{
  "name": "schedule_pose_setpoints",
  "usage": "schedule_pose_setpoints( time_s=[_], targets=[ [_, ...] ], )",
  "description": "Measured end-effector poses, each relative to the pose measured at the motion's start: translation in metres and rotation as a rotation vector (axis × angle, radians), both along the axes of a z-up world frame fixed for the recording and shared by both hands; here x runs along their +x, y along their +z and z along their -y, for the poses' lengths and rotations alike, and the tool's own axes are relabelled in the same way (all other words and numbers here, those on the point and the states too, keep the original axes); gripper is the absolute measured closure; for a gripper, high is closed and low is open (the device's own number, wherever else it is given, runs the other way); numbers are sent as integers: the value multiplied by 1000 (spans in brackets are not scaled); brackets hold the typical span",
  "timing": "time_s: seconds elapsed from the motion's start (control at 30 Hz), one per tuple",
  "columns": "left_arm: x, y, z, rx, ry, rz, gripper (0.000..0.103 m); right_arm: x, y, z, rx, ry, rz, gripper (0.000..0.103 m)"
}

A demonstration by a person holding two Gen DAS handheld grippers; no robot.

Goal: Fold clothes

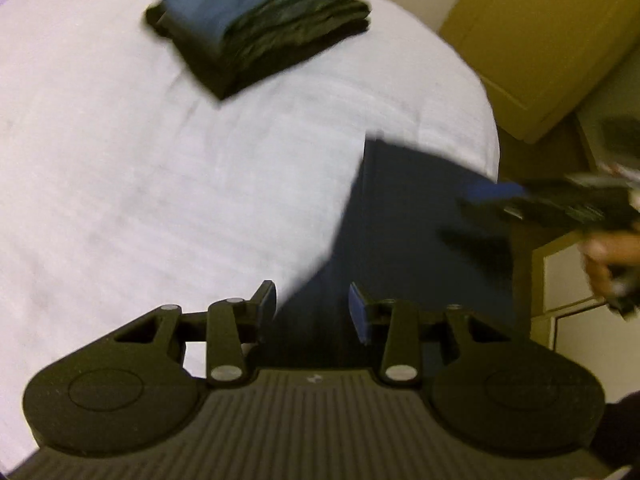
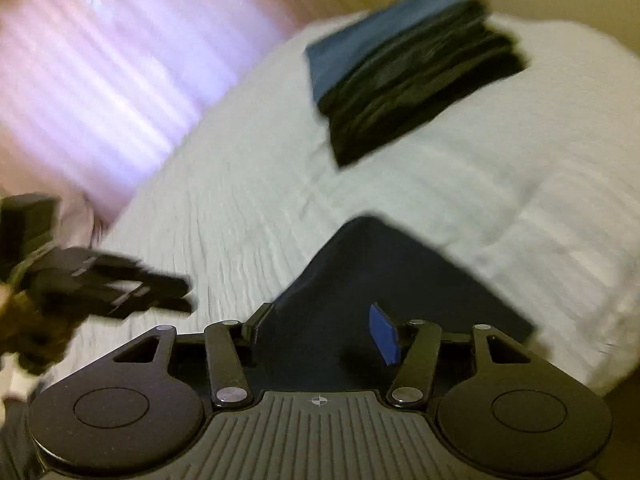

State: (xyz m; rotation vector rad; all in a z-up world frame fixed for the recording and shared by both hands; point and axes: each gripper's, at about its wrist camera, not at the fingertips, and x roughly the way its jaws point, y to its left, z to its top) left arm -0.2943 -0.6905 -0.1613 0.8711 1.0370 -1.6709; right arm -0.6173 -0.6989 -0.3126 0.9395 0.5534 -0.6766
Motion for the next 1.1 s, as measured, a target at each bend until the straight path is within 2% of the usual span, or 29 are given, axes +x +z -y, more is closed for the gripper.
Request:
schedule_pose_setpoints(
  time_s=[0.1,0.2,0.33,0.37,0.43,0.57,0.67,0.73,0.8,0.9,1.07,1.1],
  targets=[
    [2,-8,-39,39,68,-49,69,25,-27,13,54,60,-85,47],
    [-3,-19,-55,53,118,-74,69,32,-41,22,77,93,-104,48],
    [5,-35,-43,46,256,-114,69,36,-39,23,82,129,-133,48],
    [7,-42,-37,58,279,-98,69,36,-39,23,87,131,-136,48],
    [11,-58,-25,85,316,-55,69,37,-40,24,97,135,-141,48],
    [23,-76,-17,101,326,-94,70,39,-45,30,108,132,-148,48],
    [33,-55,-37,52,296,-124,71,35,-45,33,128,128,-138,48],
    [38,-44,-56,28,245,-78,70,33,-45,35,141,124,-131,48],
    [37,-41,-74,20,147,15,70,31,-45,36,148,121,-126,48],
    [26,-51,-86,24,1,104,70,35,-44,34,139,120,-143,47],
    [1,-76,-76,-47,-169,137,71,43,-43,32,126,112,-184,47],
    [-2,-79,-73,-56,-186,152,74,44,-43,31,125,109,-188,47]
  ],
)
